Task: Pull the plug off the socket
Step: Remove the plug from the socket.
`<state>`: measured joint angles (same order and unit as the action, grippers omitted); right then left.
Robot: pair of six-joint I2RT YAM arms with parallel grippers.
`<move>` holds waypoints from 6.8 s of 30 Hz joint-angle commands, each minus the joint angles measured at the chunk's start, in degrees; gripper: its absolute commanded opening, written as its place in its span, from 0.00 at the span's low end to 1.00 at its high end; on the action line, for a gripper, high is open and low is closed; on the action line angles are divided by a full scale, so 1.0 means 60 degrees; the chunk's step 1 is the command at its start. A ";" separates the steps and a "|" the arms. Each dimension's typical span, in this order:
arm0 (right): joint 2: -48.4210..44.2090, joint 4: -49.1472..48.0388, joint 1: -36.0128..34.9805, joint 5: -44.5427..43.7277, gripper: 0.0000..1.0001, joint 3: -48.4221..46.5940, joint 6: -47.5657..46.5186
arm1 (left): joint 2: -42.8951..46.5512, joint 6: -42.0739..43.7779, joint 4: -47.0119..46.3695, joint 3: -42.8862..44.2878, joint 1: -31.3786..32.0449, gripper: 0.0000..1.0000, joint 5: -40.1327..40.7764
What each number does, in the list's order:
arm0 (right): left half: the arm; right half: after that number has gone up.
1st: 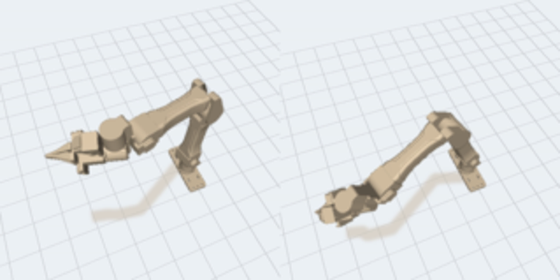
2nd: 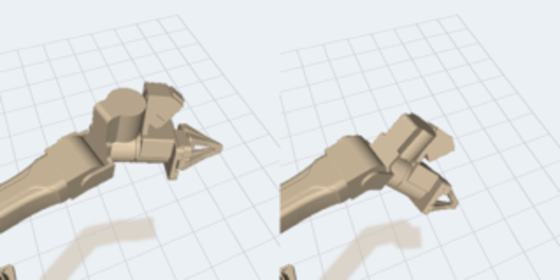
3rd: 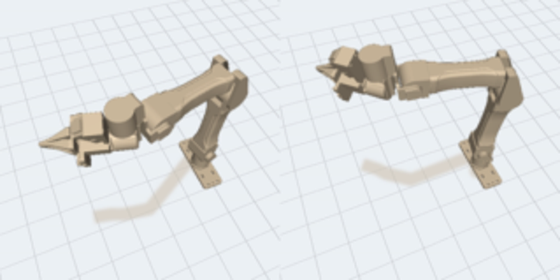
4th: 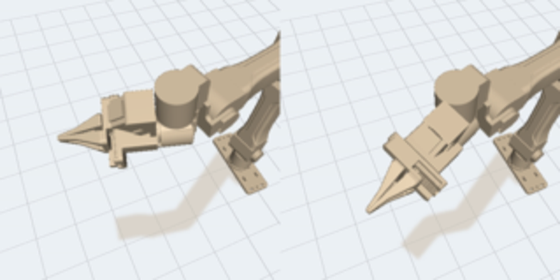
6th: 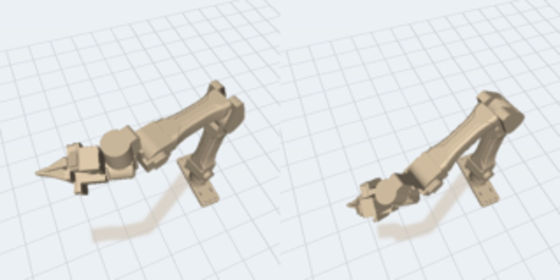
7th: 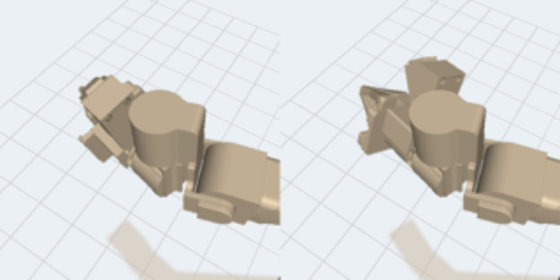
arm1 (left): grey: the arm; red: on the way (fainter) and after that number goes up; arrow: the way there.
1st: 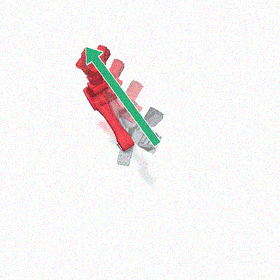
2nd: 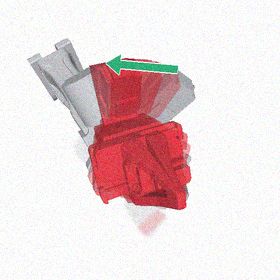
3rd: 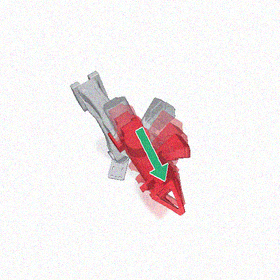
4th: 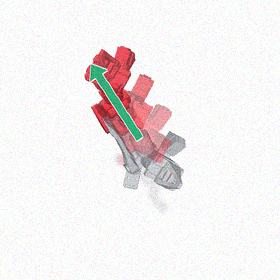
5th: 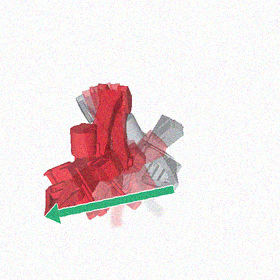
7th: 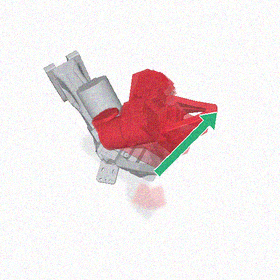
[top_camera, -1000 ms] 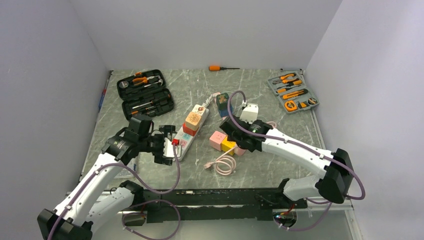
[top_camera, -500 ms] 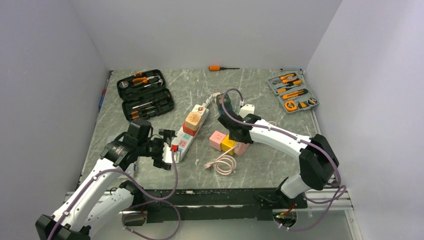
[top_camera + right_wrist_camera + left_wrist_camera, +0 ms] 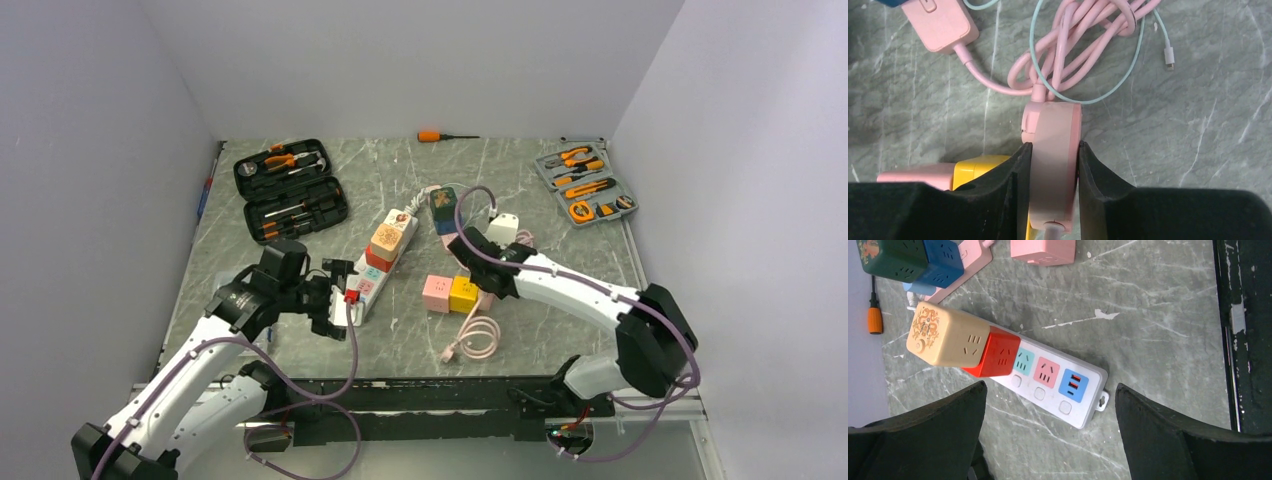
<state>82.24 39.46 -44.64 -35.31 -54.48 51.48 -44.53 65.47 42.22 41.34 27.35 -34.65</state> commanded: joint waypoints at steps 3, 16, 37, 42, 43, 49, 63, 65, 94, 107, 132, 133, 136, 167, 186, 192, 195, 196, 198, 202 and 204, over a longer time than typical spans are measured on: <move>-0.1549 -0.2108 -0.1157 0.1446 0.04 0.1659 -0.0402 | -0.0599 -0.1547 -0.1106 0.0109 0.0455 0.99 -0.0392; -0.1701 -0.2964 -0.3381 -0.0708 0.00 0.2403 0.0290 | -0.3288 -0.4513 -0.4019 0.0008 0.2642 0.99 -0.0205; -0.3156 -0.5398 -0.3546 -0.0519 0.00 0.3680 -0.0403 | -0.6746 -0.8375 -0.7332 0.1196 0.4202 0.99 0.1234; -0.3696 -0.5964 -0.3538 -0.0234 0.00 0.3915 -0.0651 | -0.7036 -0.8436 -0.7669 0.1200 0.4238 0.99 0.1383; -0.3831 -0.6068 -0.3538 -0.0186 0.00 0.3990 -0.0688 | -0.7128 -0.8436 -0.7668 0.1266 0.4235 0.99 0.1356; -0.4103 -0.6529 -0.3531 0.0187 0.00 0.4097 -0.0986 | -0.7596 -0.8712 -0.7944 0.1749 0.4253 0.99 0.0919; -0.4082 -0.7571 -0.3535 0.0697 0.03 0.4123 -0.1505 | -0.8059 -0.8197 -0.7932 0.2017 0.4530 0.79 0.0882; -0.4167 -0.7822 -0.3528 0.0815 0.19 0.4170 -0.1605 | -0.8160 -0.8198 -0.8011 0.2118 0.4641 0.79 0.0938; -0.8170 -0.4021 -0.1280 0.0910 0.72 0.4833 -0.0438 | -0.7619 -0.7953 -0.7407 0.1786 0.4728 0.14 0.1673; -0.7391 -0.4232 -0.0225 0.2394 0.66 0.5138 -0.0258 | -0.8744 -0.7831 -0.6739 0.2936 0.4724 0.75 0.1269; -0.7949 -0.2820 0.0072 0.1463 0.69 0.4584 -0.0366 | -1.0157 -0.7180 -0.5917 0.3812 0.4263 0.70 0.0190; -0.7757 -0.2815 0.0067 0.1474 0.70 0.4522 -0.0376 | -1.0286 -0.7194 -0.5896 0.3927 0.4242 0.64 0.0073; -0.7234 -0.2830 0.0128 0.1500 0.71 0.4416 -0.0348 | -1.0371 -0.7185 -0.6197 0.3941 0.4238 0.38 -0.0022; -0.3304 -0.3403 0.1581 0.5007 0.69 0.2552 -0.1103 | -0.8984 -0.5099 -0.4848 0.4737 0.5182 0.00 0.4063; -0.2396 -0.4327 0.1453 0.4666 0.53 0.2934 -0.0480 | -0.8517 -0.5415 -0.4565 0.5686 0.5329 0.00 0.4360; -0.2612 -0.4668 0.1444 0.4340 0.37 0.3189 -0.0334 | -0.8266 -0.5609 -0.4406 0.5728 0.5401 0.00 0.4355; -0.2705 -0.4747 0.1454 0.4213 0.26 0.3315 -0.0279 | -0.8209 -0.5609 -0.4190 0.5863 0.5425 0.00 0.4400; -0.2736 -0.4710 0.1455 0.4153 0.22 0.3359 -0.0257 | -0.8189 -0.5602 -0.4108 0.5868 0.5418 0.00 0.4425; -0.2841 -0.4618 0.1461 0.3998 0.16 0.3436 -0.0194 | -0.8127 -0.5576 -0.4048 0.5781 0.5420 0.00 0.4477; -0.3355 -0.4685 0.1468 0.3826 0.05 0.3741 -0.0055 | -0.7984 -0.5489 -0.4146 0.5374 0.5420 0.00 0.4645; -0.3551 -0.4643 0.1475 0.3694 0.00 0.3880 -0.0023 | -0.7910 -0.5366 -0.4189 0.5202 0.5417 0.00 0.4747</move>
<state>64.10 13.17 -35.57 -8.29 -32.60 50.85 -98.67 33.32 23.62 71.05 60.25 -8.91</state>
